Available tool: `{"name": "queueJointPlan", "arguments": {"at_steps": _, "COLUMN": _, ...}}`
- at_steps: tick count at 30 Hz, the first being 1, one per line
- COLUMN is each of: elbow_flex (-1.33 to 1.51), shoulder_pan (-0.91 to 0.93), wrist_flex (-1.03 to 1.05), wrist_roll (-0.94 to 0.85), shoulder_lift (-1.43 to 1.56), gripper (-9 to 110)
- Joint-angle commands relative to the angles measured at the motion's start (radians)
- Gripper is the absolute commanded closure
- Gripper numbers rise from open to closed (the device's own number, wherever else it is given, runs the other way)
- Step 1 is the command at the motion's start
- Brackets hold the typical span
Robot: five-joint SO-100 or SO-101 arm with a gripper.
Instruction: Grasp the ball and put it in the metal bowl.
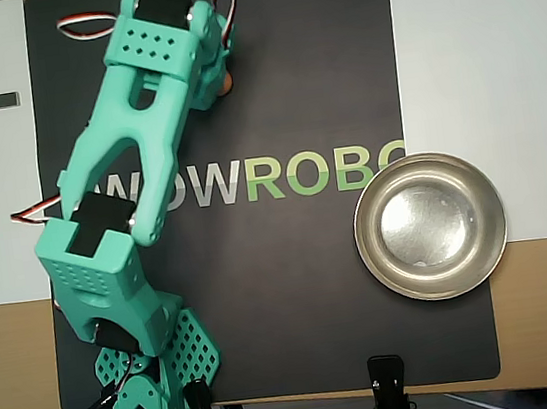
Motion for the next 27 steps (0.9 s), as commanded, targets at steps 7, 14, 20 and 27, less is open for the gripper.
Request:
{"name": "queueJointPlan", "arguments": {"at_steps": 7, "elbow_flex": -0.014, "shoulder_pan": 0.003, "wrist_flex": -0.008, "wrist_roll": 0.000, "shoulder_lift": 0.000, "gripper": 53}}
{"name": "queueJointPlan", "arguments": {"at_steps": 14, "elbow_flex": -0.015, "shoulder_pan": 0.003, "wrist_flex": -0.008, "wrist_roll": -0.002, "shoulder_lift": 0.000, "gripper": 80}}
{"name": "queueJointPlan", "arguments": {"at_steps": 20, "elbow_flex": -0.015, "shoulder_pan": 0.003, "wrist_flex": -0.008, "wrist_roll": -0.002, "shoulder_lift": 0.000, "gripper": 80}}
{"name": "queueJointPlan", "arguments": {"at_steps": 27, "elbow_flex": -0.015, "shoulder_pan": 0.003, "wrist_flex": -0.002, "wrist_roll": -0.002, "shoulder_lift": 0.015, "gripper": 80}}
